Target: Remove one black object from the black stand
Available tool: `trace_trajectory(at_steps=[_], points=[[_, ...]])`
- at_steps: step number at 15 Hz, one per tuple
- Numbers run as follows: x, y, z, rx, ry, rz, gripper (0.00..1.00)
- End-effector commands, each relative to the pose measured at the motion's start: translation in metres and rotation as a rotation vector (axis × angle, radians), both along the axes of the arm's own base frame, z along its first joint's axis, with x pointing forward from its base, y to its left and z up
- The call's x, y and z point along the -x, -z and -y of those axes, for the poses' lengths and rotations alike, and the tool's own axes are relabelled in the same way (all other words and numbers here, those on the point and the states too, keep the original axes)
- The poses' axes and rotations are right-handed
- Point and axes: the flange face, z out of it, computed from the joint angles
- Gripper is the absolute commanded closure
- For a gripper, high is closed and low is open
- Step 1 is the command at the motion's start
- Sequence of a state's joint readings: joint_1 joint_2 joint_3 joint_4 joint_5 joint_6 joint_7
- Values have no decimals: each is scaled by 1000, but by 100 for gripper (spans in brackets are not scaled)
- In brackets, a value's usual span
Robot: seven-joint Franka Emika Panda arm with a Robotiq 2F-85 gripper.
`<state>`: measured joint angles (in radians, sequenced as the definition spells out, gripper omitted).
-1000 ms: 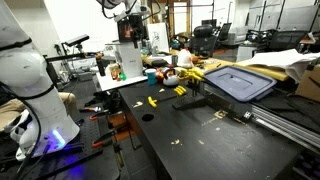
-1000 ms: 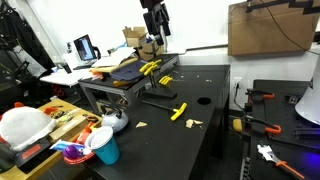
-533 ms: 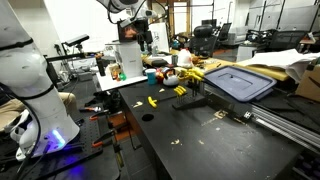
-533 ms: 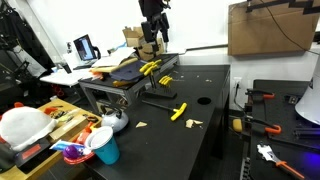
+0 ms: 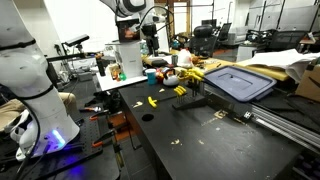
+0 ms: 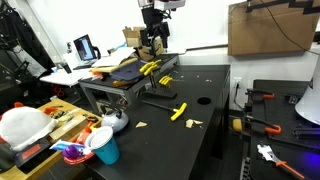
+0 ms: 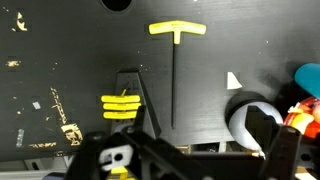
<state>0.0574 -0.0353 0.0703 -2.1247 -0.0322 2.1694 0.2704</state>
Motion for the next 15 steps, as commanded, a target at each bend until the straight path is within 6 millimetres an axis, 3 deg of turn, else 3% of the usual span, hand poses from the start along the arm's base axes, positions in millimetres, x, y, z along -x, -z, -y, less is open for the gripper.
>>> trace_trajectory(at_steps=[1,15], points=[[-5,10,14,-46,116,31,0],[-37,31,58,-147,565,110,0]])
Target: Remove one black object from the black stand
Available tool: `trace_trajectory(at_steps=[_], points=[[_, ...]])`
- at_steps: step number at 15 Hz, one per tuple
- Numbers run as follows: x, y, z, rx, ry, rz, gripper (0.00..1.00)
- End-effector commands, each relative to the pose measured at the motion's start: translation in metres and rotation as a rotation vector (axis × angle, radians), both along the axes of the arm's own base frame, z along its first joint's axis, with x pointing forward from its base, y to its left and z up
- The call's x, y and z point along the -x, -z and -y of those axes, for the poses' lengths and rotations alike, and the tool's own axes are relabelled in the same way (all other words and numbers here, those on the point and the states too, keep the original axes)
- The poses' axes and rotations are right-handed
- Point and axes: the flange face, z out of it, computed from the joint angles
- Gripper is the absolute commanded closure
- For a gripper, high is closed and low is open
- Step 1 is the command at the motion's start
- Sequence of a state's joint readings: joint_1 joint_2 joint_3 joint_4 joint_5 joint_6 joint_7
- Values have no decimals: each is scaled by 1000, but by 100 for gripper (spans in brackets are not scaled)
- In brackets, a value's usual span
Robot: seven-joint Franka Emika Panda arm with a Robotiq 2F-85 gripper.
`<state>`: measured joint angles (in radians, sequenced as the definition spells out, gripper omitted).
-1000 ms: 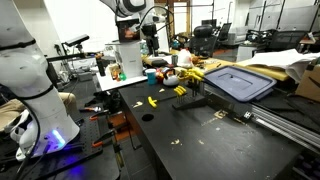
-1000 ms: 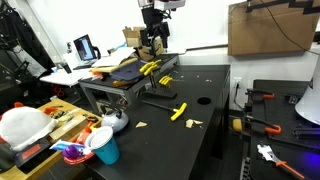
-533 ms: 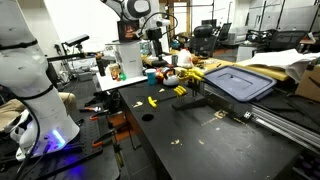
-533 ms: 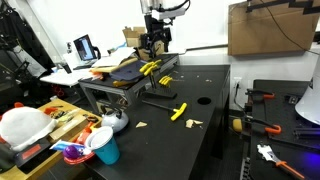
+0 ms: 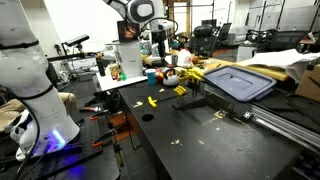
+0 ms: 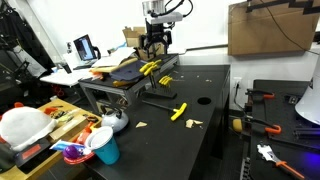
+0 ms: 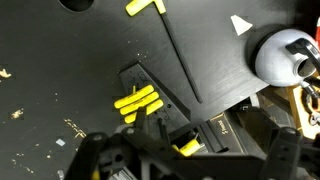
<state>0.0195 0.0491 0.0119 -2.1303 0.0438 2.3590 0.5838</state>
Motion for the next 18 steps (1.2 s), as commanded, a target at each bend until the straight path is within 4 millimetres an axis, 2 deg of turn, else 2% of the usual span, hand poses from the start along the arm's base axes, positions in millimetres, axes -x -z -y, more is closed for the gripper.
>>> trace_trajectory(at_steps=[1,4,8,14,18], points=[[-10,2,11,-38,149,21,0],[-15,6,18,-35,232,24,0],[-22,8,16,-31,358,26,0],[-42,-5,10,-3,480,54,0],[-55,-10,17,-10,553,64,0]])
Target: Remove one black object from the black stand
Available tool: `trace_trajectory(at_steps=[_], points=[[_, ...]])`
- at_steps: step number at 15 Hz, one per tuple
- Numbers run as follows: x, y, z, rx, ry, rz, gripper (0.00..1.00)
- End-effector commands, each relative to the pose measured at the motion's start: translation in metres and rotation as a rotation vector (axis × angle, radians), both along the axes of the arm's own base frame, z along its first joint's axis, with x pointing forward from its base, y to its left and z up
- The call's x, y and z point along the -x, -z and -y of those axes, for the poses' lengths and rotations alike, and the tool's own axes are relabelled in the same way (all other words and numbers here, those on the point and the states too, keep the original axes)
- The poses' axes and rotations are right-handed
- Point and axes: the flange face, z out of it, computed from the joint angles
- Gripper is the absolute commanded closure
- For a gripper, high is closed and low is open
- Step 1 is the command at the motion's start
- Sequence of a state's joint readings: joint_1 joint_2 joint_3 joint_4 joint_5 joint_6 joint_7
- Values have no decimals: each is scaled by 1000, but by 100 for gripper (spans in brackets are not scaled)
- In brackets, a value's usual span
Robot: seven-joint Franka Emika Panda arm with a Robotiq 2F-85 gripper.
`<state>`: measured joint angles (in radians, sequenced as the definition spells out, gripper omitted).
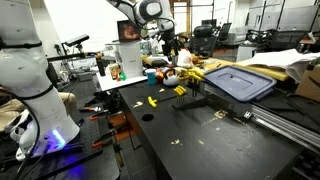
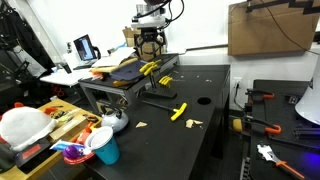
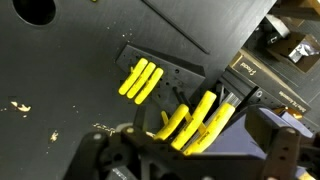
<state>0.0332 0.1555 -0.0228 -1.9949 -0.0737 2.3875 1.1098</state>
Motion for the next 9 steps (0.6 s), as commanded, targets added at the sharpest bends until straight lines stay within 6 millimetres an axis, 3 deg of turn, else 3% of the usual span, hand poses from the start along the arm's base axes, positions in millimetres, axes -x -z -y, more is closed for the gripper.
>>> trace_trajectory(at_steps=[1,9], points=[[-15,-5,8,-6,105,1,0],[-28,14,34,-26,224,-35,0]])
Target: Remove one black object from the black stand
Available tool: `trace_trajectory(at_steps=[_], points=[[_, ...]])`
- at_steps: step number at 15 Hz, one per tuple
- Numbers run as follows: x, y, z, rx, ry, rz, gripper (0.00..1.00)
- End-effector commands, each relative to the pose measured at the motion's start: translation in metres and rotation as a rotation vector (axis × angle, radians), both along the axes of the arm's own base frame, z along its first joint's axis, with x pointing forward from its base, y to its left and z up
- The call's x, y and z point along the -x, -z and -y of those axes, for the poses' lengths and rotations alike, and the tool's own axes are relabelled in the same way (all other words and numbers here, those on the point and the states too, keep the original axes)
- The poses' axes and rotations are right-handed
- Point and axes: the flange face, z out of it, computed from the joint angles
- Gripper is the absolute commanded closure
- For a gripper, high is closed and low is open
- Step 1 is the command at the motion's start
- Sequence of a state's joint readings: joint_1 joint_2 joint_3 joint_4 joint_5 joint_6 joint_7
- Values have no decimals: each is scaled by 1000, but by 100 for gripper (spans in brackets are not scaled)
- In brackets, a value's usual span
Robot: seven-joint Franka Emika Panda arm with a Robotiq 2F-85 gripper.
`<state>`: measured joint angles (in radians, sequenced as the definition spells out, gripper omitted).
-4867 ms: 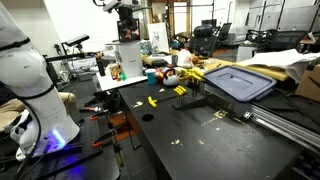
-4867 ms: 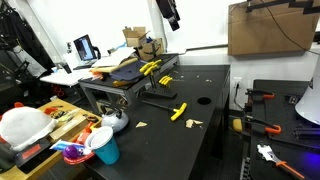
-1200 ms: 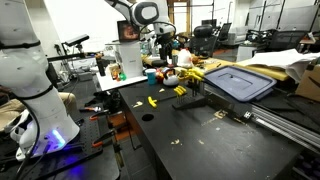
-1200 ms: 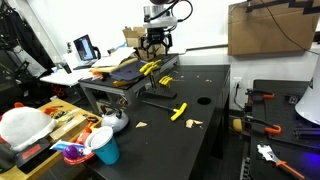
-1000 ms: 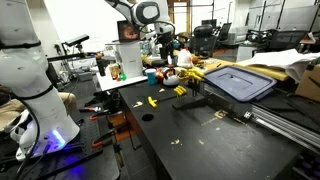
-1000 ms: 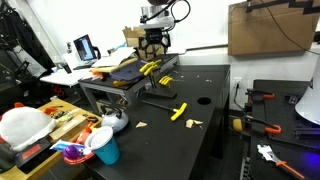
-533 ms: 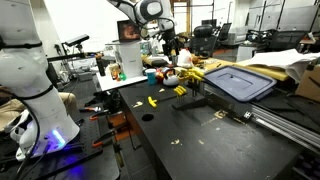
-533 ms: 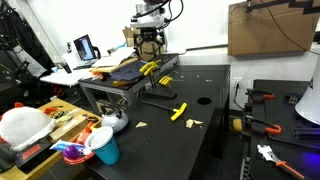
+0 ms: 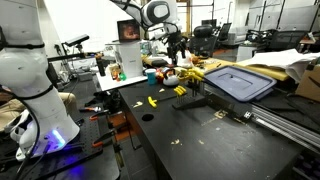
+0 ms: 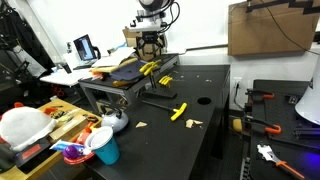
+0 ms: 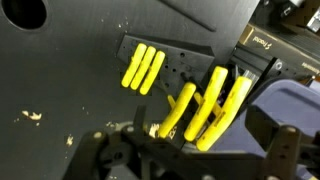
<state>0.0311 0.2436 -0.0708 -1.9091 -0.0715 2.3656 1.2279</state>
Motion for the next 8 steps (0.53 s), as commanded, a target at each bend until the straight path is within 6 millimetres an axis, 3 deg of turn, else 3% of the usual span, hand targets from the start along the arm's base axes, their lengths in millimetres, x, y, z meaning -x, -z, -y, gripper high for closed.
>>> trace_trajectory(at_steps=[1,8], points=[[-5,-1,7,-14,74,-19,0],[-4,6,21,-33,125,-36,0]])
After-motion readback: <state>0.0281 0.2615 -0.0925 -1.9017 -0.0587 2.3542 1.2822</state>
